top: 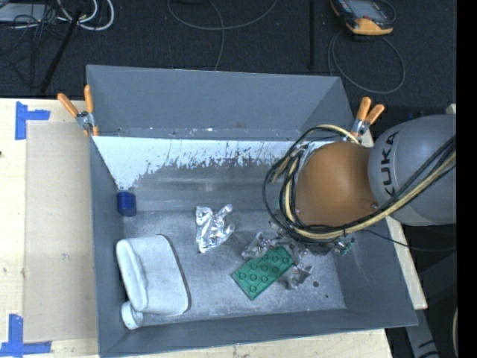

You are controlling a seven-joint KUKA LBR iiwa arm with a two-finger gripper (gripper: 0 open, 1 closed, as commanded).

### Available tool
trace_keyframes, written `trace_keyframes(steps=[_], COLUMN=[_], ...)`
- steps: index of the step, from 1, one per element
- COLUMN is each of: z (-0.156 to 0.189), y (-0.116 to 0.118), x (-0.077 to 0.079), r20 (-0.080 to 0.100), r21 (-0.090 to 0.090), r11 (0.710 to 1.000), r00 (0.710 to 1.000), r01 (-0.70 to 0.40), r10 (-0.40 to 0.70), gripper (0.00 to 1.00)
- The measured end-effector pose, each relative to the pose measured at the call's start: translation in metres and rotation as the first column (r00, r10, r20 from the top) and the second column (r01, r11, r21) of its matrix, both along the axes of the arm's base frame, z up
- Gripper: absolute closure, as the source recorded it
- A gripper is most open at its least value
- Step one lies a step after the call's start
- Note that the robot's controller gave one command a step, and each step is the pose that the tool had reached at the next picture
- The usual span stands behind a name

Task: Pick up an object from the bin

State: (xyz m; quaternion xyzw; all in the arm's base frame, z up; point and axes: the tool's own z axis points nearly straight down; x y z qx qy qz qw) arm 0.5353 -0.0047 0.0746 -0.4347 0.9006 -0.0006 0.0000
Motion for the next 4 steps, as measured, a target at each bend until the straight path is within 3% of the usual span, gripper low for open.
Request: trace_keyframes(steps=[1, 2, 3, 4], z=[0.002, 0.051, 0.065, 0.118], y=[0.002, 0.003, 0.004, 0.005], x=[0.002, 0.004, 0.004, 0.005], r20=[0.008, 0.003, 0.001, 0.004], r21=[0.004, 0.002, 0.002, 0.002], r11=[1.000, 1.000, 1.000, 1.000], r00=[1.000, 1.000, 1.000, 1.000], r01=[-0.001, 0.002, 0.006, 0.011], r10=[0.001, -0.002, -0.006, -0.011], gripper=[1.00, 1.00, 1.00, 1.00])
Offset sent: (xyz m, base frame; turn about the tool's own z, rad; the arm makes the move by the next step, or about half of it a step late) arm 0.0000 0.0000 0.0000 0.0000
